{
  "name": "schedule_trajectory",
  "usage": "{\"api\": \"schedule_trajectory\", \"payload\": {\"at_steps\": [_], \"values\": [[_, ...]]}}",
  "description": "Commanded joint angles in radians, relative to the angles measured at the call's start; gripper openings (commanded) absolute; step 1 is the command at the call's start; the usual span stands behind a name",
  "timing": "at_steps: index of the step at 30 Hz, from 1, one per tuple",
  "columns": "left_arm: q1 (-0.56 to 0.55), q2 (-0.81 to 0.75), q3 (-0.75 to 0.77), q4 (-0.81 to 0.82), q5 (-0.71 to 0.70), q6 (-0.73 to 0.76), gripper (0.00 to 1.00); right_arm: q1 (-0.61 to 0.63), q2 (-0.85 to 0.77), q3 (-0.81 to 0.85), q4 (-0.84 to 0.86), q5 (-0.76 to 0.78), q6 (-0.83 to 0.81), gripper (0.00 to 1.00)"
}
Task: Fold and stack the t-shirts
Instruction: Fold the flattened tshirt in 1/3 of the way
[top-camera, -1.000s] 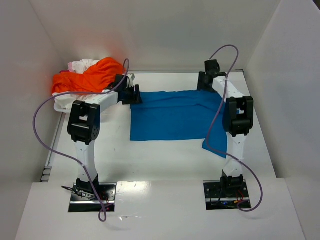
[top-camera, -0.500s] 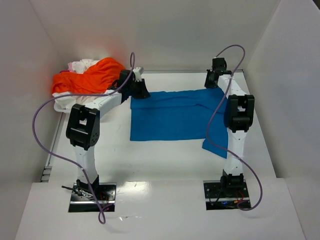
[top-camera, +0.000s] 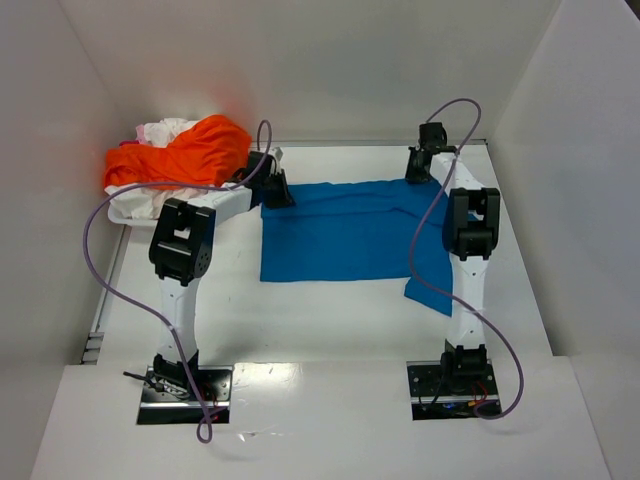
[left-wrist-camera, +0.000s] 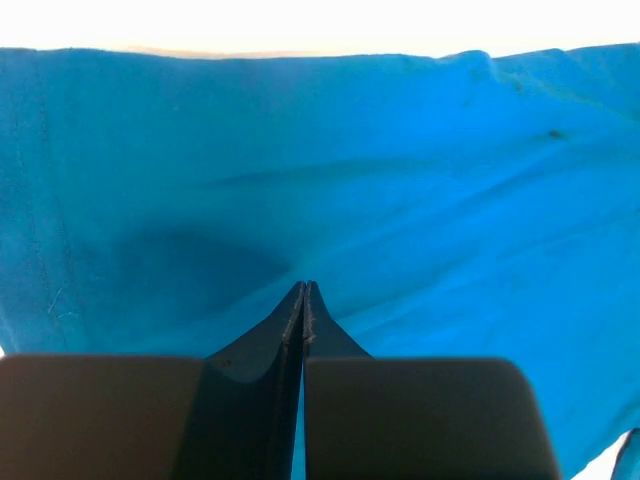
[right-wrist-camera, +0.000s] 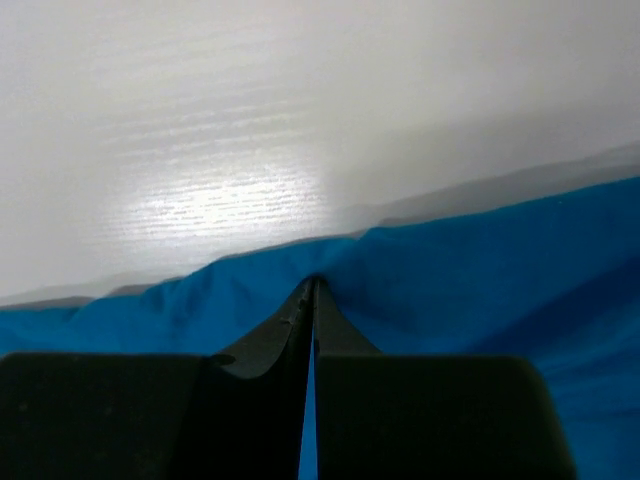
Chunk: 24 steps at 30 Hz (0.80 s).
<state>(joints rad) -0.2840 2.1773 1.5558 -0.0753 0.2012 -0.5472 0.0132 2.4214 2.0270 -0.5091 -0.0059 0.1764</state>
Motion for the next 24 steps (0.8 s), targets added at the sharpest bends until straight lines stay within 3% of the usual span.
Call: {"api": "schedule_trajectory", "payload": {"at_steps": [1,12,24], "values": [[0.002,0.006,0.021,-0.024,-0.025,-0.042,0.03,0.004,0.036,0.061,-0.035,0.038,-0.011,0.06],[-0.007,-0.019,-0.043,-0.138,-0.160,-0.091,0.00,-0.041,0.108,0.168,-0.086,0.098,-0.020,0.07],[0.011,-0.037,-0.074,-0.173,-0.181,-0.111,0.00,-0.108,0.137,0.262,-0.095,0.075,-0.020,0.07]]}}
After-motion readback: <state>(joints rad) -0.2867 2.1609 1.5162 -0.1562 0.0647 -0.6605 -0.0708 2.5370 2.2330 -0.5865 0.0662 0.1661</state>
